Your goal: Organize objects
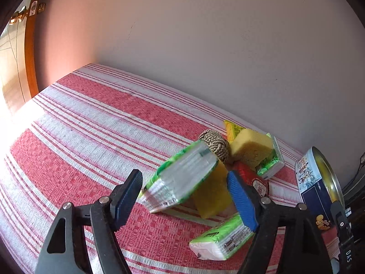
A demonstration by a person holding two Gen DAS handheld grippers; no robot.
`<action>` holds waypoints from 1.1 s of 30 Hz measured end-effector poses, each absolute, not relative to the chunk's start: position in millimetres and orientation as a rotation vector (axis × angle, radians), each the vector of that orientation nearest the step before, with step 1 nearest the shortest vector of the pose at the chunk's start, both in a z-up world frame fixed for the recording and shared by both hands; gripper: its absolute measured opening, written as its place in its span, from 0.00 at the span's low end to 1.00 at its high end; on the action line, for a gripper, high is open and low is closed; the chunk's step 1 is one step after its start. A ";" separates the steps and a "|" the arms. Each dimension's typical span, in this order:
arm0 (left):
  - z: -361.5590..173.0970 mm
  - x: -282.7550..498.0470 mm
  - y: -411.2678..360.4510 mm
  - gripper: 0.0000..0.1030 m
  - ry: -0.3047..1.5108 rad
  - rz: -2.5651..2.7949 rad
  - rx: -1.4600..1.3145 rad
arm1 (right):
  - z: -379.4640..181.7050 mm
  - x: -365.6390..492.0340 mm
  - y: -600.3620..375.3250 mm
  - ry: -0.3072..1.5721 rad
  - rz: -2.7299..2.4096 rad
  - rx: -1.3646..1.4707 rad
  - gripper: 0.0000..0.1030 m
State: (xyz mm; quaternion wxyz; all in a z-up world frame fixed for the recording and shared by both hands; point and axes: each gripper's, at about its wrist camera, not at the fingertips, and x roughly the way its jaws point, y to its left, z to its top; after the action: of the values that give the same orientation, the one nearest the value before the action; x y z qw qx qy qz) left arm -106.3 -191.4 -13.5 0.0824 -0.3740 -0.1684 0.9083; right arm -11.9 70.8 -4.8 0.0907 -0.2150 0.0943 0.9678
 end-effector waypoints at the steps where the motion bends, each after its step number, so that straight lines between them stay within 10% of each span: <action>1: -12.9 -103.1 -192.3 0.76 -0.512 2.697 -1.118 | -5.0 -11.9 71.0 0.282 2.878 -0.642 1.00; 8: -16.1 -103.6 -202.8 0.76 -0.438 2.830 -1.174 | -6.9 -13.9 73.7 0.302 2.881 -0.671 1.00; 13: -20.5 -109.9 -196.7 0.49 -0.366 2.885 -1.147 | -7.7 -15.1 72.3 0.301 2.885 -0.688 1.00; 18: -26.7 -119.1 -188.4 0.45 -0.364 2.790 -1.141 | -10.2 -20.0 64.1 0.268 2.919 -0.749 1.00; 27: -39.7 -124.8 -206.9 0.48 -0.597 2.695 -1.216 | -17.2 -27.7 57.1 0.282 2.969 -0.875 1.00; 33: -23.1 -112.7 -220.9 0.62 -0.426 2.907 -1.265 | -20.4 -29.3 25.5 0.227 3.125 -0.990 1.00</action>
State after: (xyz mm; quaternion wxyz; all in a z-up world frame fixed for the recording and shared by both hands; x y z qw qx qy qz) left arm -112.7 -220.9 -23.1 -0.0289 -0.3953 -0.1331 0.9084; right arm -29.3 25.5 -20.4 -0.0719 -0.3006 0.0688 0.9485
